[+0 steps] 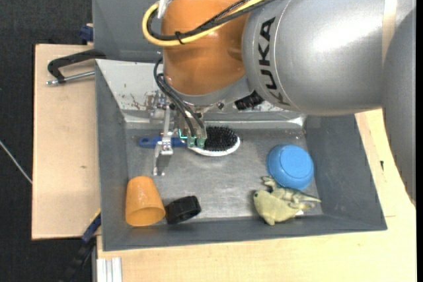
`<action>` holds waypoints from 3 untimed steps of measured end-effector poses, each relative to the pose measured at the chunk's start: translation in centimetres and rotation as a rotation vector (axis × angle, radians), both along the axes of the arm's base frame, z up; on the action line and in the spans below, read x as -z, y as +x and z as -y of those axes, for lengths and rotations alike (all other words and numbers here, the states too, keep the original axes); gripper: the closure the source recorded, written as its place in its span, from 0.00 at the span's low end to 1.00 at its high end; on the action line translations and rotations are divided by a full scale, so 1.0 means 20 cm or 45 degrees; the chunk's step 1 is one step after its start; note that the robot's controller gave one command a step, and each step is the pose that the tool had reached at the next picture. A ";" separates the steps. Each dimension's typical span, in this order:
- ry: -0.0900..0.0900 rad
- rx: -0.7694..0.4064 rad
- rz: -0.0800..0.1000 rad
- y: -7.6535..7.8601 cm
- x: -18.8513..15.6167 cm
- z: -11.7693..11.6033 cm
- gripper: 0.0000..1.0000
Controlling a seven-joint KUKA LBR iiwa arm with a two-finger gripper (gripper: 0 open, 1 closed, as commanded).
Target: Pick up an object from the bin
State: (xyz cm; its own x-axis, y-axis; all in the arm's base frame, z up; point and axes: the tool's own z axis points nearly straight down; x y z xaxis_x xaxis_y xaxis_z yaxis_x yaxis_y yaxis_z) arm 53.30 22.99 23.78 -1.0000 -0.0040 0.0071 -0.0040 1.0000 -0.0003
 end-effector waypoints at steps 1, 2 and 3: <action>0.008 0.190 0.022 0.18 0.83 0.43 0.00; 0.001 -0.144 0.020 0.24 0.68 0.71 0.00; 0.004 -0.342 0.017 0.27 0.68 0.65 0.00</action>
Offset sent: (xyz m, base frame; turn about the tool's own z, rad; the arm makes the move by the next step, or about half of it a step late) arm 0.0333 -0.0874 -0.1678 0.1476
